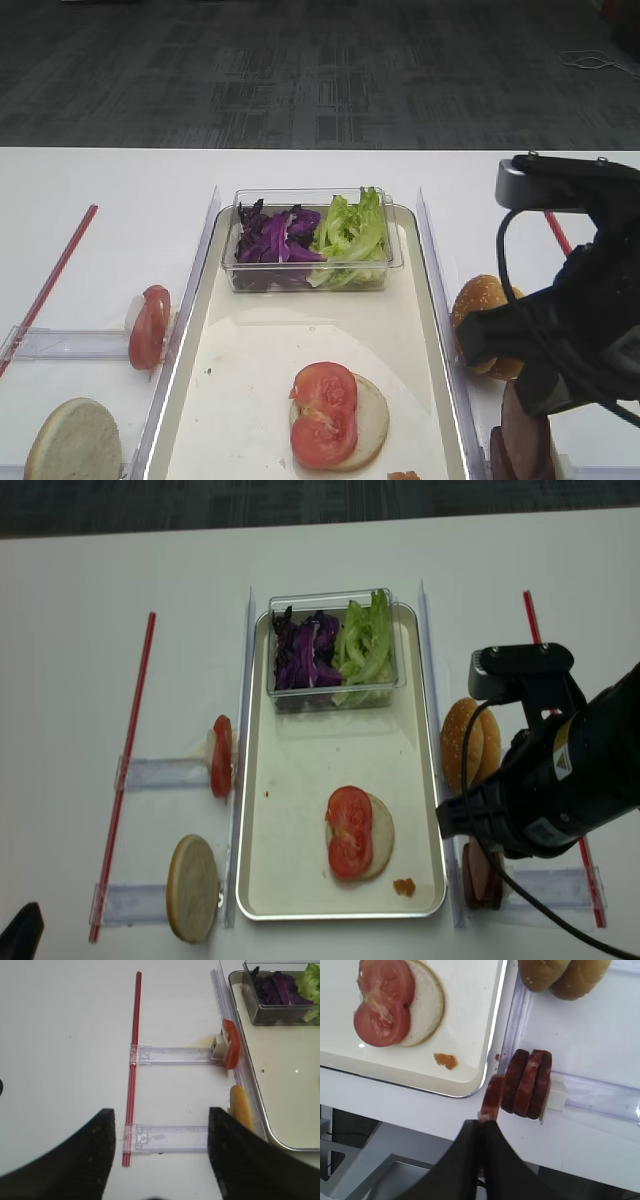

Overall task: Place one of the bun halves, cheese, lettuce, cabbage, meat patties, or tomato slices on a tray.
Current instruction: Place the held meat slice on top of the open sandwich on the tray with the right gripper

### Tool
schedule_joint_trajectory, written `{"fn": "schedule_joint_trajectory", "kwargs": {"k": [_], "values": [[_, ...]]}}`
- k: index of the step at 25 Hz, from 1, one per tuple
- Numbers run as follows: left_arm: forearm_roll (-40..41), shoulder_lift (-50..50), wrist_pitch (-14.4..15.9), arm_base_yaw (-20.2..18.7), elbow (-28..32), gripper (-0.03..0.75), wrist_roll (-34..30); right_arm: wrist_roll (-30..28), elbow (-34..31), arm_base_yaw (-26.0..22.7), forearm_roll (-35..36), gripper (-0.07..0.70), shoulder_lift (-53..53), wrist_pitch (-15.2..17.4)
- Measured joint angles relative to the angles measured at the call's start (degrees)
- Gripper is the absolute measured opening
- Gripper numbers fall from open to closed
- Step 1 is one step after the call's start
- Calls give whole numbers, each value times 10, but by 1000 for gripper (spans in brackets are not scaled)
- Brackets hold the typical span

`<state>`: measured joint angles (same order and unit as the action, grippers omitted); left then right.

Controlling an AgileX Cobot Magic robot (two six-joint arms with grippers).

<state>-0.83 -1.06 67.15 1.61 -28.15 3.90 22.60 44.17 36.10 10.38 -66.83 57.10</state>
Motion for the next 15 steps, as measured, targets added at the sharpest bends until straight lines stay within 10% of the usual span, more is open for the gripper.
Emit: {"fn": "schedule_joint_trajectory", "kwargs": {"k": [15], "values": [[0,0,0,0,0,420,0,-63,-1,0,71,31,2,-57]]}}
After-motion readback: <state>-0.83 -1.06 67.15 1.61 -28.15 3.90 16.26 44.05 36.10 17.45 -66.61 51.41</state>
